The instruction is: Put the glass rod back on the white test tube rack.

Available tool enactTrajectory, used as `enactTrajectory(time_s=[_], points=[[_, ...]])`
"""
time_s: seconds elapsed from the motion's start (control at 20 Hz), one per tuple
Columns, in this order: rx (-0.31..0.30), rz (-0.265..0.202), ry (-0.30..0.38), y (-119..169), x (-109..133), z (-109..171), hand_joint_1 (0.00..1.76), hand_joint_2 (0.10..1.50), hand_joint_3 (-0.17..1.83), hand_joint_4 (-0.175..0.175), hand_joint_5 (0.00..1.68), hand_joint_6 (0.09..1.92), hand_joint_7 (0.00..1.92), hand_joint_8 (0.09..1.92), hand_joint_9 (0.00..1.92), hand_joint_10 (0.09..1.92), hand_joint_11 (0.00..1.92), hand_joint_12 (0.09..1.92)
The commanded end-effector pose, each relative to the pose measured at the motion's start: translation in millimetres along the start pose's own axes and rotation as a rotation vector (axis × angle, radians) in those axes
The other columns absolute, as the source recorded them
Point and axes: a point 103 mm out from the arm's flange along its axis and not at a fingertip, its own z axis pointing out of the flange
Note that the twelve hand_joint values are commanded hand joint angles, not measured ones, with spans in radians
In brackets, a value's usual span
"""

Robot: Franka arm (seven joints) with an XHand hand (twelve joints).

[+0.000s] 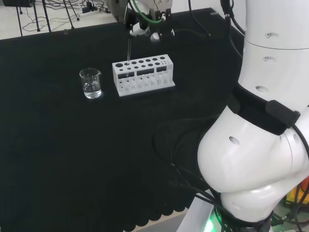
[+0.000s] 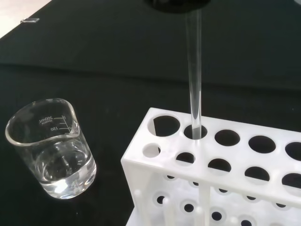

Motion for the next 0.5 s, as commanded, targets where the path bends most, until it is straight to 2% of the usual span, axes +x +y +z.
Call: enactTrajectory(time_s=[0.05,0.5], points=[[0.017,-0.011,-0.024,5.5,3.5,0.9,1.31,1.1,-0.17,-0.175,1.28,0.18,1.23,0.91,1.85,0.52,1.55,0.51],[0.022,-0.012,-0.038,13.4,6.3,-5.4,1.31,1.1,-0.17,-0.175,1.28,0.18,1.23,0.91,1.85,0.52,1.55,0.51]])
